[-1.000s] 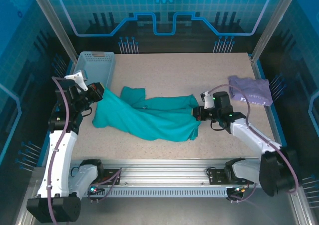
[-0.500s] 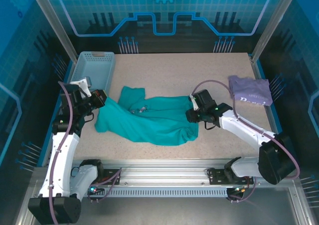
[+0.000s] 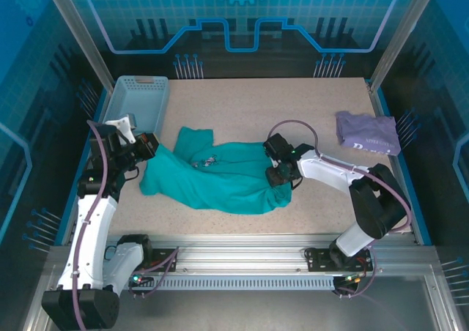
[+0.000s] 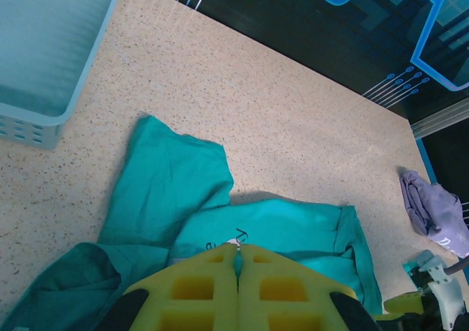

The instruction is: Fold the inside-out t-shirt

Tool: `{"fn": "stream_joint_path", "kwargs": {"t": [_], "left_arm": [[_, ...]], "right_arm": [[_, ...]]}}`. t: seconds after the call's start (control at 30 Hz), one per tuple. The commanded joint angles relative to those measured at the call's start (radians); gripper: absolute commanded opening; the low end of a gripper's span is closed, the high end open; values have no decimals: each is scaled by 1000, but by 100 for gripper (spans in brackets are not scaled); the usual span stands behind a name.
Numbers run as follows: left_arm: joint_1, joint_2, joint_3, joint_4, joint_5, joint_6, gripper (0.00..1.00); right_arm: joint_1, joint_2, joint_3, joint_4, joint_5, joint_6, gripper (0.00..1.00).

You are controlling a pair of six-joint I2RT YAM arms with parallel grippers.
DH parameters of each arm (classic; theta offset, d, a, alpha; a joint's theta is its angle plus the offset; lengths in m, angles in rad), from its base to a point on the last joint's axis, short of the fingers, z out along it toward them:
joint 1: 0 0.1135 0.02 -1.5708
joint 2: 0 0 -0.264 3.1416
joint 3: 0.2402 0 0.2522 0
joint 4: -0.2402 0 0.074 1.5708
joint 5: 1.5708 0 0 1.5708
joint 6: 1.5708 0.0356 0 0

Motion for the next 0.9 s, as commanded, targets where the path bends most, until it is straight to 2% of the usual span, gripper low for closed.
{"fn": "stream_joint_path", "kwargs": {"t": [0.0,0.17,0.43,0.53,0.63,0.73,0.87], "left_arm": [[10,-16,-6,36,29,-1,0],[10,-9,-7,44,35,-4,0],[11,-10,-10,45,39,-4,0],[11,-9,-10,49,40,-4,0],[10,-9,-10,47,40,-6,0],[10,-9,-4,45,41,-15,0],[14,-16,14,68,58,-77,0]], "right_arm": [[39,-12,1,-100,26,88,51],[42,-17,-44,-101,26,142,49],[7,-7,-87,-74,-4,159,33],[-11,-26,-91,-63,-17,158,24],[-31,-93,-129,-44,-19,148,10],[-84,-231,-147,23,-111,102,1],[-242,-441,-179,199,-423,34,0]]}}
